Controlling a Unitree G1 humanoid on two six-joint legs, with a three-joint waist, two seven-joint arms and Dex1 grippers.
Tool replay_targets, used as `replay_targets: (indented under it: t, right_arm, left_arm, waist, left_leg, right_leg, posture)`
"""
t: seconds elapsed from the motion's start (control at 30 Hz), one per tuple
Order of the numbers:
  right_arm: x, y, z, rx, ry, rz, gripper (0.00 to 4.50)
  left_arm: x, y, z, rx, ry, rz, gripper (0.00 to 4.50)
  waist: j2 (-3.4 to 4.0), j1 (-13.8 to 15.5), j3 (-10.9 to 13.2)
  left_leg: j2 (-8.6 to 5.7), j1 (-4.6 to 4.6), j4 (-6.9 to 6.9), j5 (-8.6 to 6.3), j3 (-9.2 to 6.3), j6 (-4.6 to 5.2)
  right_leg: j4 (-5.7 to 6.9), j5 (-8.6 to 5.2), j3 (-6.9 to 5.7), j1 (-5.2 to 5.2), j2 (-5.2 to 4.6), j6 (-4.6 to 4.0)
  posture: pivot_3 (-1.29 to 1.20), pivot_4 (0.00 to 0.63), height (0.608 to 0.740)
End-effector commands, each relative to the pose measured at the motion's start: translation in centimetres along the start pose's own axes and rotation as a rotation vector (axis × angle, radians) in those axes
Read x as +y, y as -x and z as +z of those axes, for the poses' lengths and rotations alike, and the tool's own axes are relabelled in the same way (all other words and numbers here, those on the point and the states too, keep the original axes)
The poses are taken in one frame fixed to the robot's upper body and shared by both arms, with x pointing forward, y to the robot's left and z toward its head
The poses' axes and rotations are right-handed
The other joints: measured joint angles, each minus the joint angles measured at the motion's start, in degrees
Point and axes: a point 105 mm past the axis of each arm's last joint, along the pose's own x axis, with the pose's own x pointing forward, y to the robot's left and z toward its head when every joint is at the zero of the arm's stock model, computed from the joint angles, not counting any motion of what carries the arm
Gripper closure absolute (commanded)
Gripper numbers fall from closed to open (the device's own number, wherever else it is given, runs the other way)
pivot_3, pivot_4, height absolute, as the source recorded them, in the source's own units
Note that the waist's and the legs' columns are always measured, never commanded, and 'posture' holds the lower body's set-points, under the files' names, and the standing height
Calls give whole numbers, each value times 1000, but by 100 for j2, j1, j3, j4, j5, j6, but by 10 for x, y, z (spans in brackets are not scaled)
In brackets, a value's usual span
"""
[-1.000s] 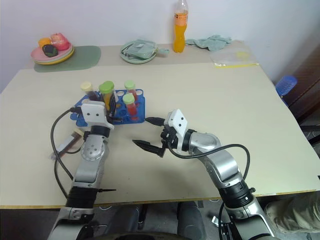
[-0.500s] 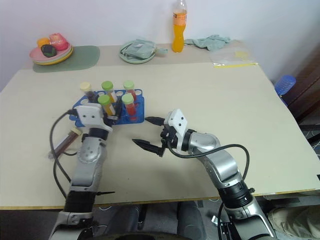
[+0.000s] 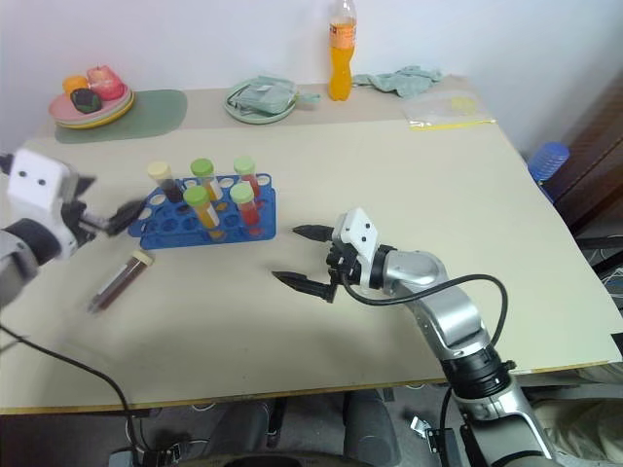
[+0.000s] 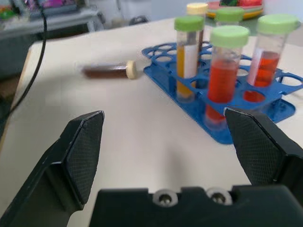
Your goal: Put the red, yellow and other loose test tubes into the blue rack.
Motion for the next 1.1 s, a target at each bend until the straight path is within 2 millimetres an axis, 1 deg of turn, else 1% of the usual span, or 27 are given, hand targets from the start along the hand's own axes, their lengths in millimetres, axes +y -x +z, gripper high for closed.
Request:
replay_targets:
  t: [0.03, 0.1, 0.2, 0.37, 0.5, 0.53, 0.57, 0.6, 0.73, 0.77, 0.8, 0.83, 0.9, 0.97, 1.0, 1.03, 1.07, 1.1]
  right_arm:
    - [9, 8, 15, 6, 114, 103, 0]
    - [10, 8, 15, 18, 133, 123, 0]
    - [11, 7, 17, 16, 152, 130, 0]
    - [17, 4, 15, 11, 149, 129, 0]
    - [21, 0, 15, 1, 142, 122, 0]
    - [22, 0, 15, -1, 142, 121, 0]
    - [23, -1, 15, -3, 141, 119, 0]
    - [23, -1, 15, -6, 140, 117, 0]
    - [25, -2, 16, -8, 137, 111, 0]
    - [25, -2, 16, -7, 137, 111, 0]
    - [26, -2, 16, -7, 137, 111, 0]
    - [26, -2, 15, -6, 137, 110, 0]
    - [26, -1, 15, -4, 136, 109, 0]
    - [26, 0, 14, -1, 134, 108, 0]
    - [26, -1, 14, 0, 133, 108, 0]
    - [26, -1, 13, 0, 130, 110, 0]
    - [26, -1, 13, -1, 127, 112, 0]
    - [26, -2, 12, -1, 123, 115, 0]
  left_arm:
    - [9, 6, -22, 295, 58, -68, 38]
    - [11, 7, -29, 387, 47, -81, 38]
    - [8, 5, -41, 509, 58, -129, 38]
    - [4, -14, -60, 629, 30, -194, 38]
    - [-6, -27, -66, 671, 20, -258, 38]
    - [-7, -28, -66, 679, 13, -266, 553]
    - [-9, -29, -67, 686, 4, -280, 893]
    - [-9, -29, -67, 690, 1, -285, 1358]
    - [-6, -28, -70, 698, -17, -289, 3444]
    - [-5, -27, -69, 685, -29, -296, 3741]
    - [-6, -26, -67, 667, -51, -315, 3771]
    - [-11, -25, -58, 583, -104, -367, 3771]
    - [-17, -23, -48, 481, -172, -426, 3771]
    - [-30, -15, -25, 243, -198, -504, 3771]
    - [-36, -9, -6, 53, -209, -526, 3771]
    - [-37, 0, 9, -130, -170, -499, 3771]
    - [-32, 7, 19, -266, -120, -433, 3771]
    - [-26, 11, 24, -365, -55, -354, 3771]
  waist:
    - [-4, 13, 2]
    - [-4, 0, 2]
    - [-1, -3, 4]
    - [-4, 8, 5]
    - [-6, 12, 4]
    - [-6, 13, 5]
    - [-8, 11, 5]
    - [-8, 10, 5]
    - [-8, -2, 6]
    - [-8, 1, 6]
    - [-8, 1, 6]
    - [-7, -10, 6]
    - [-7, -4, 6]
    - [-6, 9, 6]
    - [-5, 13, 6]
    - [-2, 26, 5]
    - [-3, 36, 5]
    - [-7, 44, 3]
  left_leg:
    - [0, -1, 1, 0, -1, 0]
    - [0, 0, 0, -1, -1, 0]
    - [3, 0, -6, 0, 1, 0]
    - [4, -4, -6, 1, 5, -2]
    - [4, -7, -6, 1, 6, -2]
    - [4, -8, -5, 1, 6, -2]
    - [4, -8, -3, 1, 7, -2]
    - [4, -9, -3, 1, 6, -2]
    - [6, -9, -4, 1, 6, -2]
    - [6, -9, -4, 1, 6, -2]
    - [6, -9, -4, 1, 5, -2]
    - [6, -9, -4, 1, 6, -2]
    - [12, -9, -6, 1, 4, -2]
    - [16, -11, -7, 1, 2, -2]
    - [22, -12, -7, 1, 1, -2]
    - [25, -14, -7, 1, 1, -3]
    - [23, -15, -6, 1, 3, -2]
    - [23, -18, -3, 1, 2, -2]
  right_leg:
    - [1, 0, -6, 2, 0, 0]
    - [-3, -1, -7, 4, -1, 1]
    - [0, -1, -5, -2, -1, -1]
    - [-1, -1, -4, -7, -1, -3]
    - [0, -1, -3, -9, -1, -3]
    - [0, -1, -3, -9, -1, -3]
    - [0, -1, -3, -8, -1, -3]
    - [0, -1, -3, -9, -1, -2]
    - [2, -2, -3, -12, 0, -2]
    - [3, -2, -3, -12, 0, -3]
    - [2, -2, -3, -12, 0, -2]
    - [2, -2, -3, -12, 0, -2]
    - [4, -2, 8, -19, -2, -3]
    - [3, -1, 10, -25, -3, -4]
    - [5, -2, 11, -26, -5, -5]
    - [2, -1, 12, -26, -10, -6]
    - [-2, -1, 12, -26, -18, -6]
    - [-3, -1, 9, -26, -24, -6]
  posture:
    - [0, 150, 740]
    - [0, 150, 740]
    - [0, 150, 740]
    - [0, 150, 740]
    - [0, 150, 740]
    - [0, 150, 740]
    - [0, 150, 740]
    - [0, 150, 740]
    - [0, 150, 740]
    - [0, 150, 740]
    - [0, 150, 740]
    - [0, 150, 740]
    - [0, 150, 740]
    - [0, 150, 740]
    - [0, 150, 740]
    - [0, 150, 740]
    - [0, 150, 740]
    - [0, 150, 740]
